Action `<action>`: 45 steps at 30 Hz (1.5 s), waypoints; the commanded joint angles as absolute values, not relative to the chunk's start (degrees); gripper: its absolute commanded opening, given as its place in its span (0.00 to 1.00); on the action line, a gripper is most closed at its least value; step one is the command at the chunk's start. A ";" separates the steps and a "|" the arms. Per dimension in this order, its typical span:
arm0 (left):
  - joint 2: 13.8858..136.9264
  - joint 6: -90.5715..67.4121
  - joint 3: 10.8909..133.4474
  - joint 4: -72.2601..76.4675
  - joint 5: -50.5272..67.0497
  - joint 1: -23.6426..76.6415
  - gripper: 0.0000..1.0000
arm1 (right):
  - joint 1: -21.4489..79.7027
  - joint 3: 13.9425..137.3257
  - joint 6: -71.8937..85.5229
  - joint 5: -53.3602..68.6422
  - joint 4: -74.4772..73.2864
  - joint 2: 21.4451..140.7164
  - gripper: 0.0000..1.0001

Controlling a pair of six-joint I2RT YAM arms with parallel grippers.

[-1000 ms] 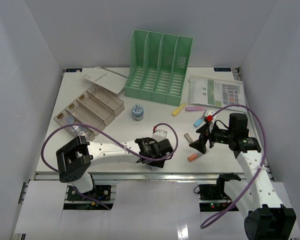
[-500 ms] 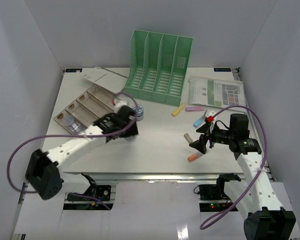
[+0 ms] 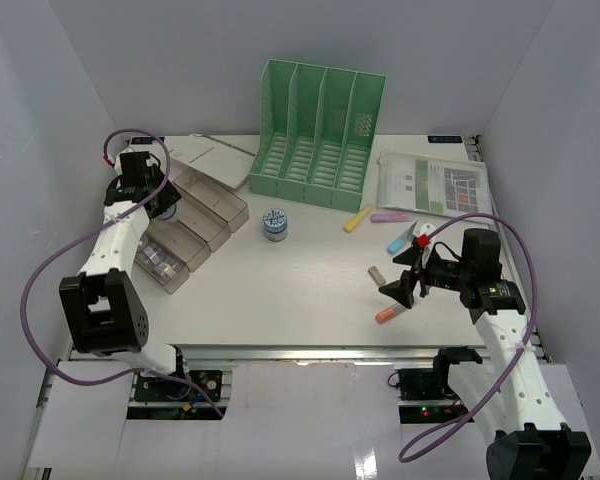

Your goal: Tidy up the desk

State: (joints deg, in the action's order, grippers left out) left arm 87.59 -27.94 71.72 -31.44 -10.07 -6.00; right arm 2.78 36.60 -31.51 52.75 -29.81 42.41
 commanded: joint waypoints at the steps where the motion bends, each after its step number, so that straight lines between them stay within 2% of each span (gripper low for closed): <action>1: 91.79 -26.45 78.63 -30.25 -8.82 -7.48 0.05 | 2.47 36.21 -31.29 54.14 -28.39 41.66 0.90; 19: 100.90 -24.58 79.89 -30.99 -9.41 -10.99 0.10 | 2.29 36.04 -31.11 53.35 -28.30 41.28 0.90; 45: 98.48 -23.15 76.09 -30.12 -10.34 -12.66 0.14 | 2.20 36.12 -31.26 53.76 -28.39 41.40 0.90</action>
State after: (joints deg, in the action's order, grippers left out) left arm 100.32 -24.19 77.40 -30.01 -9.45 -12.17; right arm 2.57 36.58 -31.48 52.82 -29.80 41.60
